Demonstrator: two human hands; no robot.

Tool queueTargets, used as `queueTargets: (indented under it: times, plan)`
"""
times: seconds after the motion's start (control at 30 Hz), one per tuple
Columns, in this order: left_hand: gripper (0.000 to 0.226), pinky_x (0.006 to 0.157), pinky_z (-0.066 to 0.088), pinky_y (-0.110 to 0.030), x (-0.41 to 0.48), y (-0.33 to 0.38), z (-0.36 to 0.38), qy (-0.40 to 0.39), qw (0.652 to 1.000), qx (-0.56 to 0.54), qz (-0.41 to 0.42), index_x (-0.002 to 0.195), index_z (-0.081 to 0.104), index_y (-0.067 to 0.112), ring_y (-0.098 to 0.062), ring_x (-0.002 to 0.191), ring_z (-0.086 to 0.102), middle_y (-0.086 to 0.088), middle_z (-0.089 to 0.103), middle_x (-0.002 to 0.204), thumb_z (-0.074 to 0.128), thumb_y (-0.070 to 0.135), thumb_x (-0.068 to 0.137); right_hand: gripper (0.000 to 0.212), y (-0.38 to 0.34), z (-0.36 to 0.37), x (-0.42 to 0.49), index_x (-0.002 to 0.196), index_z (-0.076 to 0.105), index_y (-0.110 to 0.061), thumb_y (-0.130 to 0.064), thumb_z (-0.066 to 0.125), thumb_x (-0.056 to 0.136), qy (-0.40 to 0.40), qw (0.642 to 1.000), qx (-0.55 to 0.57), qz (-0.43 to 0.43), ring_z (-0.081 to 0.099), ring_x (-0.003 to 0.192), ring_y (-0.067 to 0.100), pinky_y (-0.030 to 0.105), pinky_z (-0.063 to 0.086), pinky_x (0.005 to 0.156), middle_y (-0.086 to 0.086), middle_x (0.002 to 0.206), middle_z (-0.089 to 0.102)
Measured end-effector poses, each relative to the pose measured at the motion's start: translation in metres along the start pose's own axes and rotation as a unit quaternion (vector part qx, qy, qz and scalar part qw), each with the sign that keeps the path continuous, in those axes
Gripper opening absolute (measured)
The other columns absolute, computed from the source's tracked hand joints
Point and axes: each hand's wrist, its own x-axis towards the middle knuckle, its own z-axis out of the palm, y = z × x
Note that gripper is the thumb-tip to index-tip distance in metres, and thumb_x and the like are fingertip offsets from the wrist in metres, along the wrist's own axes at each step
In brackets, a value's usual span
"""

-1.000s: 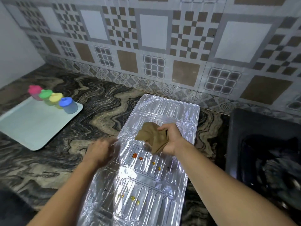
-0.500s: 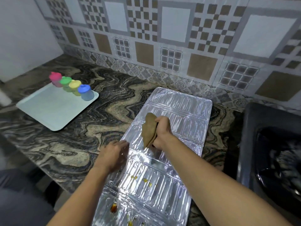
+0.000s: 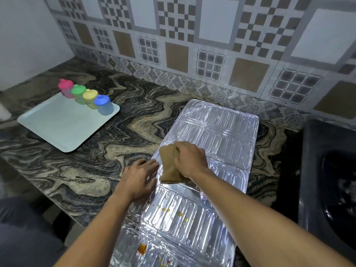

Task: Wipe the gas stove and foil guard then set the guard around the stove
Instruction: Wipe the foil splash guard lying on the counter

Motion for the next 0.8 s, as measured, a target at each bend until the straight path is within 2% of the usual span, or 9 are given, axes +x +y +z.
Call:
queueTargets:
  times: [0.03,0.1,0.17,0.33,0.53,0.63,0.7,0.8]
  plan:
    - [0.062,0.112,0.029,-0.054,0.002,0.000,0.002,-0.005,1.000,0.002,0.006,0.150,0.029,0.037,-0.021,0.146,0.021,0.018,0.025,0.158,0.048,0.050,0.093,0.055,0.000,0.006,0.002,0.151,0.038,-0.024,-0.030,0.051,0.098,-0.034,0.998,-0.037,-0.045,0.031,0.145,0.029,0.048,0.024,0.116,0.004,0.156,0.039]
    - [0.062,0.113,0.024,-0.056,0.005,-0.001,0.008,-0.012,1.000,0.007,0.011,0.152,0.023,0.038,-0.021,0.148,0.015,0.019,0.020,0.159,0.043,0.050,0.095,0.060,0.001,0.019,0.006,0.159,0.018,-0.025,-0.039,0.037,0.104,-0.107,0.987,-0.077,-0.095,-0.001,0.153,0.029,0.053,0.006,0.120,-0.002,0.166,0.013]
    - [0.061,0.115,0.017,-0.057,0.004,-0.004,0.014,-0.012,1.000,0.009,0.012,0.153,0.018,0.039,-0.021,0.150,0.009,0.020,0.017,0.159,0.035,0.053,0.097,0.059,0.001,0.031,0.006,0.160,0.007,-0.027,-0.038,0.027,0.106,-0.128,0.982,-0.089,-0.106,-0.013,0.152,0.029,0.054,-0.001,0.121,-0.004,0.168,0.003]
    - [0.066,0.118,0.006,-0.061,0.002,-0.009,0.023,-0.008,0.999,0.045,0.028,0.154,0.009,0.038,-0.026,0.151,0.001,0.020,0.014,0.158,0.009,0.062,0.092,0.059,-0.006,0.042,0.000,0.160,-0.003,-0.024,-0.038,0.019,0.108,-0.107,0.987,-0.073,-0.090,-0.022,0.152,0.026,0.051,-0.010,0.121,-0.003,0.168,-0.009]
    - [0.062,0.116,0.005,-0.065,-0.003,-0.002,0.023,-0.014,0.997,0.074,0.013,0.154,0.001,0.038,-0.027,0.150,-0.006,0.020,0.009,0.159,0.009,0.059,0.097,0.076,-0.015,0.047,-0.007,0.159,-0.013,-0.021,-0.050,0.029,0.103,-0.114,0.990,-0.058,-0.053,-0.027,0.150,0.026,0.050,-0.010,0.122,-0.003,0.165,-0.022]
    - [0.059,0.115,0.001,-0.067,-0.005,0.004,0.023,-0.014,0.996,0.088,-0.002,0.154,-0.004,0.037,-0.027,0.150,-0.007,0.021,0.006,0.160,0.014,0.053,0.100,0.068,-0.014,0.053,-0.012,0.157,-0.018,-0.021,-0.045,0.018,0.105,-0.095,0.992,-0.073,-0.042,-0.029,0.149,0.024,0.049,-0.010,0.122,-0.003,0.162,-0.028]
    - [0.058,0.114,-0.005,-0.067,-0.004,0.005,0.020,-0.019,0.996,0.086,-0.009,0.154,-0.006,0.038,-0.026,0.150,-0.009,0.022,0.003,0.160,0.015,0.050,0.101,0.068,-0.012,0.053,-0.012,0.157,-0.018,-0.021,-0.046,0.018,0.105,-0.099,0.992,-0.075,-0.033,-0.029,0.149,0.023,0.048,-0.011,0.122,-0.003,0.162,-0.028]
    - [0.057,0.112,-0.004,-0.068,-0.005,0.005,0.020,-0.023,0.996,0.087,-0.014,0.153,-0.009,0.040,-0.027,0.150,-0.009,0.023,0.000,0.159,0.013,0.050,0.101,0.065,-0.006,0.053,-0.014,0.157,-0.019,-0.022,-0.045,0.013,0.105,-0.102,0.992,-0.078,-0.018,-0.029,0.149,0.022,0.048,-0.011,0.122,-0.003,0.163,-0.028]
